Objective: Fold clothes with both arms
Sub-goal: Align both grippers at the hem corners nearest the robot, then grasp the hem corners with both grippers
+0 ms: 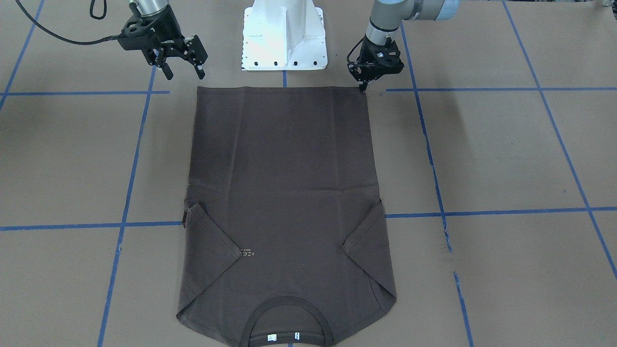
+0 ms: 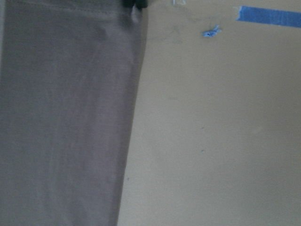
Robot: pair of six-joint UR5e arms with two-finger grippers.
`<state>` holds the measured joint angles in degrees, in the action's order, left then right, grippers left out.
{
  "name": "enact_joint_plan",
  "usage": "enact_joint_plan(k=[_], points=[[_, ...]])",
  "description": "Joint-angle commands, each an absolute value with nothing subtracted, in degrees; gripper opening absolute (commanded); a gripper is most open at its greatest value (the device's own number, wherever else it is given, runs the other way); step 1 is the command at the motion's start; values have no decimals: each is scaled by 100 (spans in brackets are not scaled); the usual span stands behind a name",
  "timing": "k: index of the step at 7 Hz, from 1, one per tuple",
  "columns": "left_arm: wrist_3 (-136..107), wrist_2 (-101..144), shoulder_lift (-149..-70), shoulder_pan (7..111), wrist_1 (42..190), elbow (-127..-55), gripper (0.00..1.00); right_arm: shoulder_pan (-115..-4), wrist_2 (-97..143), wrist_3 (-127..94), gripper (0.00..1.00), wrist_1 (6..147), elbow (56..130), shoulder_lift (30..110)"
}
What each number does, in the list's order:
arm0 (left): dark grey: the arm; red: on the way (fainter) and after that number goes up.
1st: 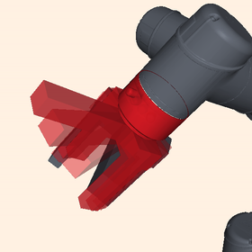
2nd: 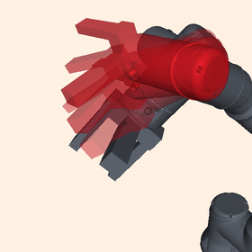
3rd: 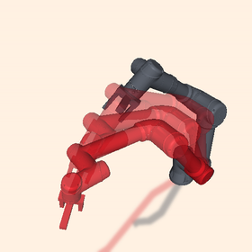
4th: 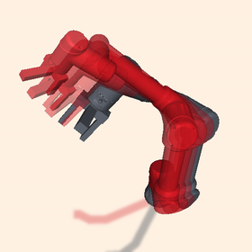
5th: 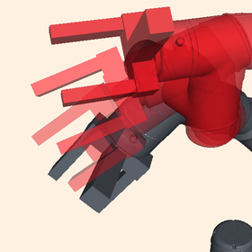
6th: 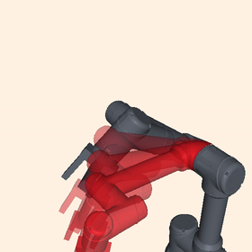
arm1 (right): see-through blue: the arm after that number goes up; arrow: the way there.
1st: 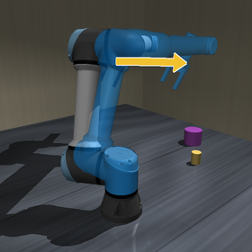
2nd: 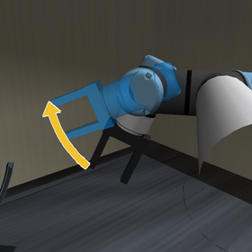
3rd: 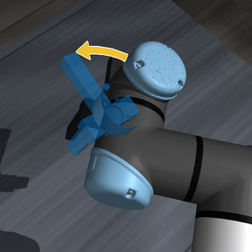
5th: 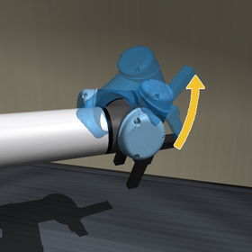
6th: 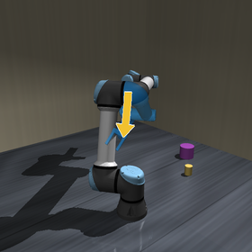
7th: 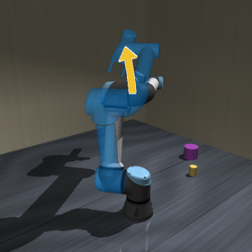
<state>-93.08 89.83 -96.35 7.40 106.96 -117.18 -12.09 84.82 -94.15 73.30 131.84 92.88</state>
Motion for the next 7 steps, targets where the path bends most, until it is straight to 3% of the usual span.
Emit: enact_joint_plan(k=[1,3,4,7], points=[[-9308,8991,-9650,747,10696,-11812,0,-1012,8359,-9587,90,7400,13175,9238],[-9308,9000,-9650,747,10688,-11979,0,-530,7764,-10167,74,7601,12992,9063],[-9316,9000,-9668,747,10688,-11979,0,-466,7561,-10482,66,8046,12651,8600],[-9351,9017,-9756,747,10687,-11988,0,-132,7146,-10512,63,8174,12140,8517]])
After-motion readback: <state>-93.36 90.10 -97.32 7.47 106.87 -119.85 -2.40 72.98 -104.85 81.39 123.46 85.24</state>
